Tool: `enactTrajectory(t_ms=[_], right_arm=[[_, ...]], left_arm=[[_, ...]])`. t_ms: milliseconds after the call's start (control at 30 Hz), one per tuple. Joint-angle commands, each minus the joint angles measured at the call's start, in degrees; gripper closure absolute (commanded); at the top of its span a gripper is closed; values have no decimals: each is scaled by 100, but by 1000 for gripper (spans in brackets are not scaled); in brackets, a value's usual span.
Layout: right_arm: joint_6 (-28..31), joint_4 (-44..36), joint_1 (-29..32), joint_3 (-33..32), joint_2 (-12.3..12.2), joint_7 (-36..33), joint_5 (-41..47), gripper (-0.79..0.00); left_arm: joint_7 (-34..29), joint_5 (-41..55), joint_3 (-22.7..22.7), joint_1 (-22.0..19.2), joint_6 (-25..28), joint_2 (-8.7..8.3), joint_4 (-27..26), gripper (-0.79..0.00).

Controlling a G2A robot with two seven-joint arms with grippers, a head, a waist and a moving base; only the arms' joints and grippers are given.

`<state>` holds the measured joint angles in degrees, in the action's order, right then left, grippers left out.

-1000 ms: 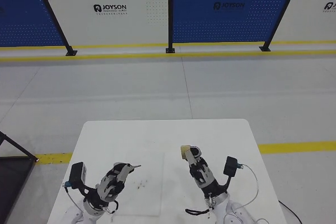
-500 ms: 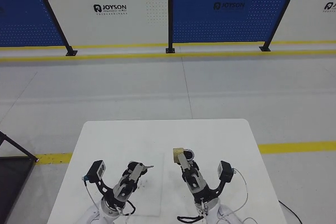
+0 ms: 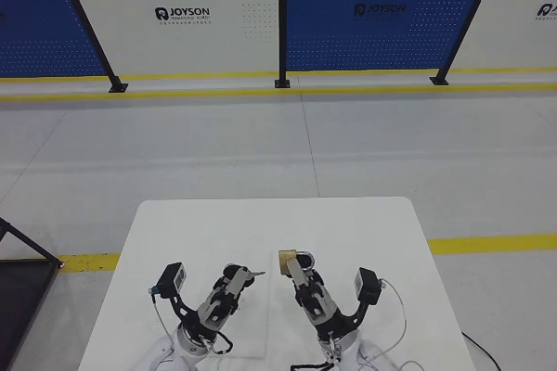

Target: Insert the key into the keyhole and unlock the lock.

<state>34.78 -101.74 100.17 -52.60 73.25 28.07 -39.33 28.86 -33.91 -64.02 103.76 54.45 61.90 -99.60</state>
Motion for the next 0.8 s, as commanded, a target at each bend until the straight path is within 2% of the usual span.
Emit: enactTrajectory(t_ms=[0, 333, 767], right_arm=[[22, 21, -23, 41, 10, -2, -34, 0], [-9, 104, -125, 119, 50, -31, -85, 0], [-29, 83, -147, 144, 66, -204, -103, 0]], left_arm=[[-22, 25, 26, -21, 3, 16, 32, 0], [-197, 287, 33, -87, 187, 69, 115, 0], [-289, 298, -48, -79, 155, 142, 103, 0]])
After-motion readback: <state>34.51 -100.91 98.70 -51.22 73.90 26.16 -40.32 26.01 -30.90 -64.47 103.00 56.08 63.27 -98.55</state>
